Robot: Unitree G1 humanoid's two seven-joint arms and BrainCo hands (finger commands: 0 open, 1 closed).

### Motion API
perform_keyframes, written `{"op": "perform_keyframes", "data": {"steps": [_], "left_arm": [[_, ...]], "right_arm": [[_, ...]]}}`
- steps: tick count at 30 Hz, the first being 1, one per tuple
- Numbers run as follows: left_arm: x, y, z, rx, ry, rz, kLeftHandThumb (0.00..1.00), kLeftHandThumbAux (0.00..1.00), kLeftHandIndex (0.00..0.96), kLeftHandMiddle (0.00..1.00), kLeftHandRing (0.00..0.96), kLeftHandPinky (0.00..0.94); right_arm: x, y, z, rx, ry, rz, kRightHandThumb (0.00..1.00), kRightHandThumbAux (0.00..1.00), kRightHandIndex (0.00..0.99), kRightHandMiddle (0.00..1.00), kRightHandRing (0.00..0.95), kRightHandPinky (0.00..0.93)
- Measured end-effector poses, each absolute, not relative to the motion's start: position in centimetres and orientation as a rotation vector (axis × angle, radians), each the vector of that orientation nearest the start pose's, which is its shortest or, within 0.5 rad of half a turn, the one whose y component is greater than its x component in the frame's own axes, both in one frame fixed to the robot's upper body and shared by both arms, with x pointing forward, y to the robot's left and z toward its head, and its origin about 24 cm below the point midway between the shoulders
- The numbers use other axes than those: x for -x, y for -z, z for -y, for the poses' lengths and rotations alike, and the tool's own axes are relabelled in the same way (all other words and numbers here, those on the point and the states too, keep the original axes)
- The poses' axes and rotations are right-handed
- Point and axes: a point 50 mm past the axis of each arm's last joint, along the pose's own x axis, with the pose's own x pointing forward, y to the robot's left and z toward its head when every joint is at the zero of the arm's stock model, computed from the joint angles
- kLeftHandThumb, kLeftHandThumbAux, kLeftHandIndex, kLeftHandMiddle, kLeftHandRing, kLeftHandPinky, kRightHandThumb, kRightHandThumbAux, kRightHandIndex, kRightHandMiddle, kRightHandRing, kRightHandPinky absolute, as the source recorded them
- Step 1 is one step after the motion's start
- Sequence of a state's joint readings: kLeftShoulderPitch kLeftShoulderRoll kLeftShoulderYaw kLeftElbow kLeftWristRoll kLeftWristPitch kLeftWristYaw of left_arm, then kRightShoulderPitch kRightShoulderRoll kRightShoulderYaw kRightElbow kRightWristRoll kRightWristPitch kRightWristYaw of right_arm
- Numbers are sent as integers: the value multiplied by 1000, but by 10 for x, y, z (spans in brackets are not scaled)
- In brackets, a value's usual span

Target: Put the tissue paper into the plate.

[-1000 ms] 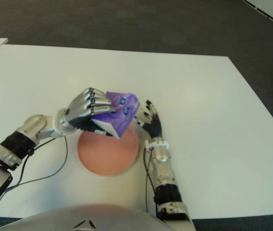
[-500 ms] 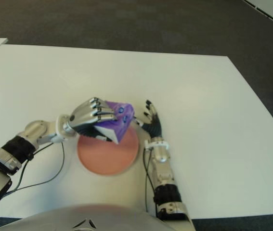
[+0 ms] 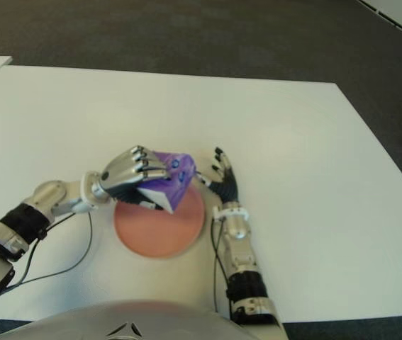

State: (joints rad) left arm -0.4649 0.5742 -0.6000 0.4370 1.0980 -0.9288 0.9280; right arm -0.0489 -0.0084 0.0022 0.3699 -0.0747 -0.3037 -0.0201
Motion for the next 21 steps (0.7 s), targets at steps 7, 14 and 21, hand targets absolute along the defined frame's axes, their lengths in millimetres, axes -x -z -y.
{"op": "perform_keyframes", "data": {"steps": [7,14,21], "left_arm": [[-253,-71,-116,-977,614,1214,718,703,443,861,843,832],[-252,-70,-120,-1051,721,1150,717,703,443,801,785,742],[-249,-71,-121,-1084,817,1090,515,638,299,410,365,327]], "right_arm": [[-253,4,146,80,-16,-24,98,741,1,30,31,65],[-253,4,146,80,-18,-20,100,737,1,30,30,63],[-254,3,145,79,-18,-13,108,736,0,27,28,64]]}}
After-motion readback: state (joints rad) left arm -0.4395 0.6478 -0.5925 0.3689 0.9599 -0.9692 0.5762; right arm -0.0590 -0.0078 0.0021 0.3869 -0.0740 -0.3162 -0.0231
